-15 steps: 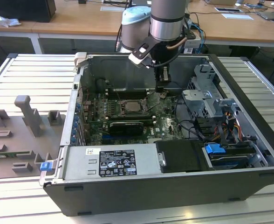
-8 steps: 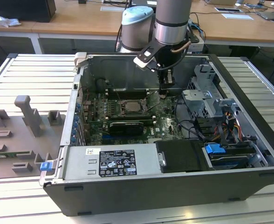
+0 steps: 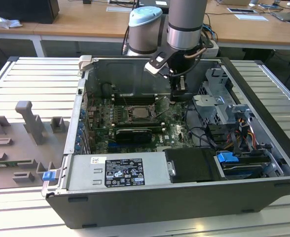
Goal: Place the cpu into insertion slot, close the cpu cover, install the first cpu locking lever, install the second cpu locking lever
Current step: 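Close the cpu cover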
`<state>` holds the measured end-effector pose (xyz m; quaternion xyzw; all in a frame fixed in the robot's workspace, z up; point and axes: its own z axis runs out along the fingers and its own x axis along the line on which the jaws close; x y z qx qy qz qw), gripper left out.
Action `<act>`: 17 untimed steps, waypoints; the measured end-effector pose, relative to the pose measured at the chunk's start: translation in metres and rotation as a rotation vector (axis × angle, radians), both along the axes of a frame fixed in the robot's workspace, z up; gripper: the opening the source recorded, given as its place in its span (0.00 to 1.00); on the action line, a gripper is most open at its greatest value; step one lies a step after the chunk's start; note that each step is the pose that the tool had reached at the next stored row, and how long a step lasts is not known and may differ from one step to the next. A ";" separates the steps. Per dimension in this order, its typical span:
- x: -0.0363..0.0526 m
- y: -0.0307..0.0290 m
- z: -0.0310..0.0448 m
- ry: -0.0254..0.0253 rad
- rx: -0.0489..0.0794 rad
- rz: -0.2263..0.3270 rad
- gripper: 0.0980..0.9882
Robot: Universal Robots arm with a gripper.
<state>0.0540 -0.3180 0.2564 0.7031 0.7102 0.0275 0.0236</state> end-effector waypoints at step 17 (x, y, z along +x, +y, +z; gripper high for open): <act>-0.0095 0.0005 -0.0078 0.0061 0.000 0.000 0.01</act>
